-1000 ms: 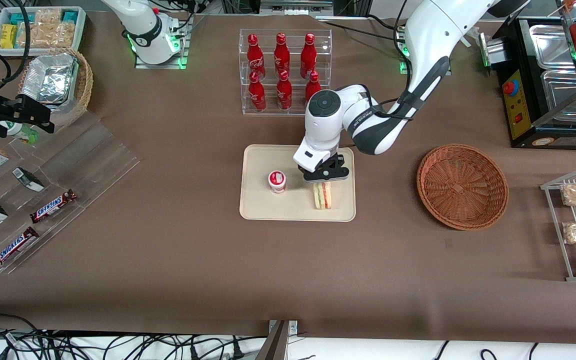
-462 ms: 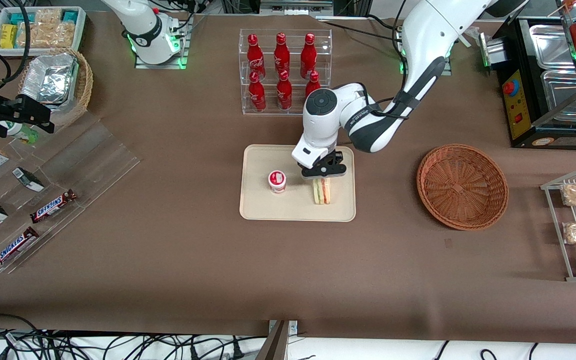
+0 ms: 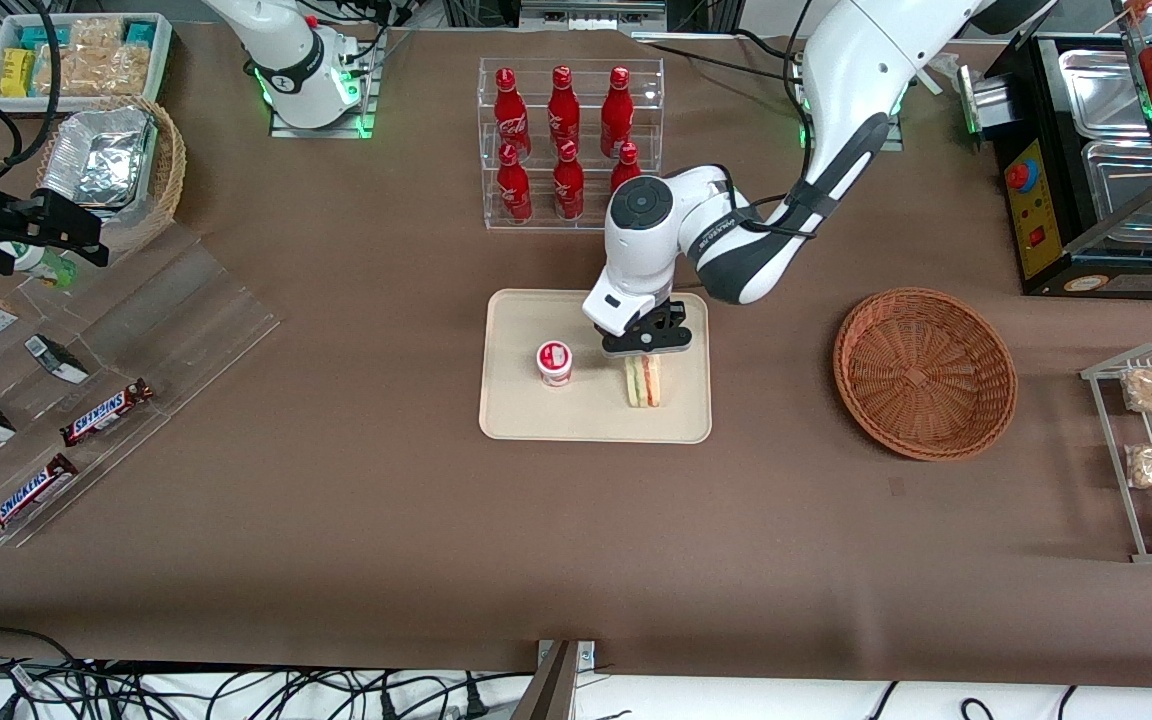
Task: Place sandwich from basket to tray
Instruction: 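Lower the sandwich onto the tray beside the yogurt bottle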
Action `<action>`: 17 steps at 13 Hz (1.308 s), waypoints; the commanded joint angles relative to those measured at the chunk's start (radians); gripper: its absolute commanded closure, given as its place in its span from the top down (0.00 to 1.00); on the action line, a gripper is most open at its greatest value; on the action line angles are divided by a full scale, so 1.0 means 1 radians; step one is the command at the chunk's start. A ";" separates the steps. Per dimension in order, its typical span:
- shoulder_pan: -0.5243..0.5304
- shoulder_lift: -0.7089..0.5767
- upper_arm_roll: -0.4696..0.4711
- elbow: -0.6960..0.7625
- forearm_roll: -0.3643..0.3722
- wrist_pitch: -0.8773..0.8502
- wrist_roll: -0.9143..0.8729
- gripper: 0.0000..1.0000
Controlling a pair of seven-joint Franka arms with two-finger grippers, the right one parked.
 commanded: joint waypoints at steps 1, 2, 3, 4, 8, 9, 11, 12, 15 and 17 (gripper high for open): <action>-0.001 -0.001 -0.003 -0.007 0.028 -0.009 -0.020 0.92; -0.001 0.000 -0.003 -0.007 0.026 -0.009 -0.023 0.97; -0.001 -0.001 -0.003 -0.005 0.026 -0.009 -0.030 1.00; -0.001 -0.003 -0.003 -0.001 0.026 -0.009 -0.033 1.00; 0.014 -0.047 -0.008 0.051 -0.030 -0.027 -0.027 1.00; 0.011 -0.060 -0.009 0.086 -0.056 -0.076 -0.020 1.00; 0.014 -0.066 -0.044 0.190 -0.099 -0.220 -0.017 1.00; 0.014 -0.066 -0.049 0.237 -0.109 -0.277 -0.010 1.00; 0.023 -0.081 -0.054 0.315 -0.180 -0.342 0.090 1.00; 0.038 -0.090 -0.054 0.353 -0.211 -0.401 0.141 1.00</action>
